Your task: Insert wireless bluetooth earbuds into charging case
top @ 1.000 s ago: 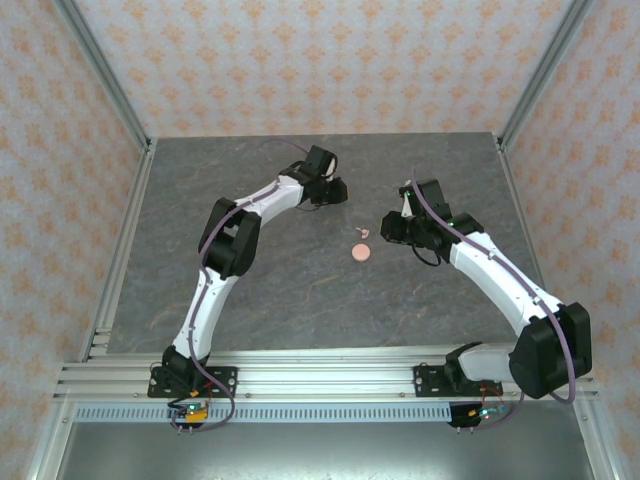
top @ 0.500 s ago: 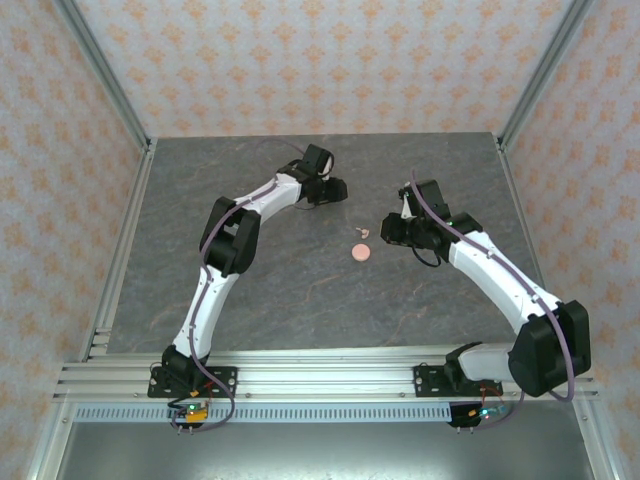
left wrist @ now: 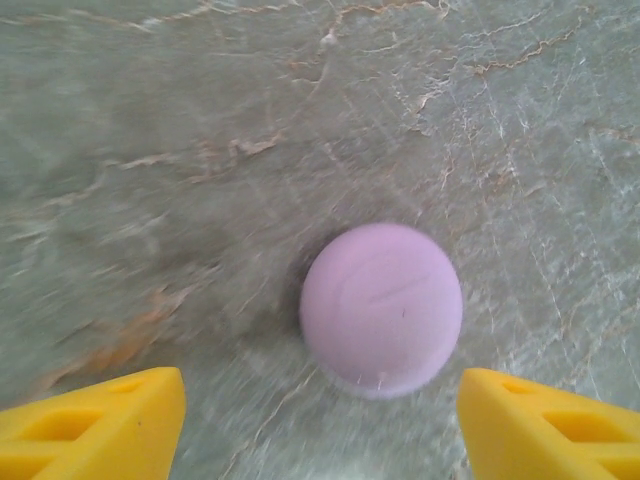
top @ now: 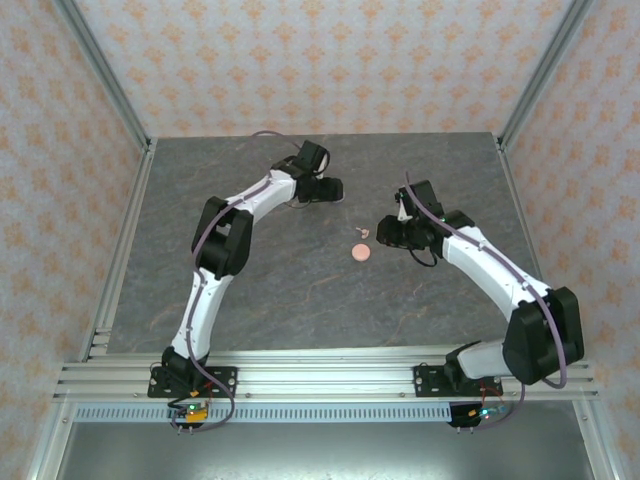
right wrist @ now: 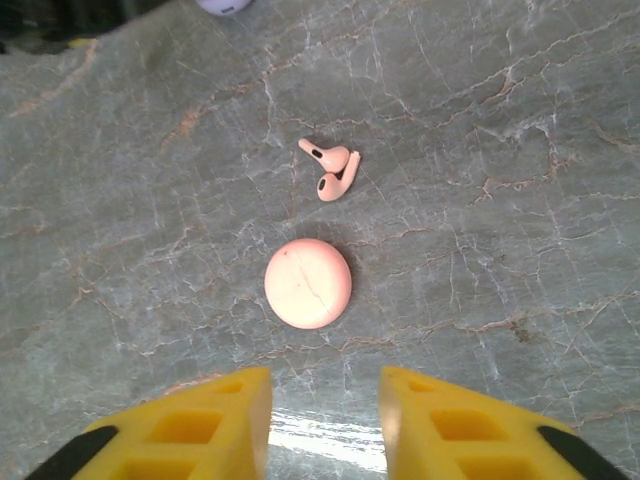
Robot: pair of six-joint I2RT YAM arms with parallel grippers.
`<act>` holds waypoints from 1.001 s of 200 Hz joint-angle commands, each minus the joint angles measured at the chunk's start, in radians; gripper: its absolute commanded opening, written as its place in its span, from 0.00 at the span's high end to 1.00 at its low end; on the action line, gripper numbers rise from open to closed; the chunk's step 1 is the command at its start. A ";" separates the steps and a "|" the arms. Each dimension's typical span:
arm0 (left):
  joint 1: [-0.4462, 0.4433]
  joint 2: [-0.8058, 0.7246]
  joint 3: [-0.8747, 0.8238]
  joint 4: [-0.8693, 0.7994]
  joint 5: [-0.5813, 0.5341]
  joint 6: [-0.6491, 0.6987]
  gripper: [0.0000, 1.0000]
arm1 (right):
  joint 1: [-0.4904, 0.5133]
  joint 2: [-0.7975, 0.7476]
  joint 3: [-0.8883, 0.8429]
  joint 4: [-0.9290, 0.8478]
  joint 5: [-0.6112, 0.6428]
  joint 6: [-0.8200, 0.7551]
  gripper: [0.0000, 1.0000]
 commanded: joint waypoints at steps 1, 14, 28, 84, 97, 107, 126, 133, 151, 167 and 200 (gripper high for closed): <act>0.007 -0.178 -0.080 -0.021 -0.050 0.058 0.28 | -0.004 0.030 -0.007 0.012 -0.018 -0.005 0.63; 0.007 -0.248 -0.172 0.027 -0.029 0.053 0.28 | -0.004 0.052 -0.006 0.020 -0.028 -0.003 0.61; 0.007 -0.302 -0.240 0.044 -0.015 0.051 0.29 | -0.004 0.073 -0.007 0.031 -0.030 0.002 0.59; -0.042 -0.393 -0.412 0.038 0.007 0.027 0.43 | -0.004 0.172 0.002 0.059 -0.004 0.053 0.61; -0.064 -0.392 -0.434 0.044 -0.007 0.017 0.46 | -0.006 0.199 0.006 0.055 0.011 0.063 0.63; -0.082 -0.383 -0.451 0.061 -0.013 0.009 0.49 | -0.005 0.222 0.012 0.047 0.023 0.069 0.66; -0.113 -0.347 -0.442 0.070 -0.010 -0.004 0.52 | -0.006 0.268 0.020 0.039 0.033 0.083 0.70; -0.123 -0.334 -0.436 0.075 -0.009 -0.011 0.54 | -0.006 0.282 0.023 0.039 0.035 0.087 0.72; -0.147 -0.304 -0.423 0.086 -0.005 -0.026 0.57 | -0.005 0.312 0.028 0.043 0.044 0.102 0.75; -0.163 -0.277 -0.410 0.084 -0.004 -0.029 0.58 | -0.006 0.335 0.033 0.042 0.053 0.111 0.76; -0.189 -0.237 -0.393 0.089 0.018 -0.041 0.62 | -0.006 0.379 0.054 0.043 0.055 0.127 0.78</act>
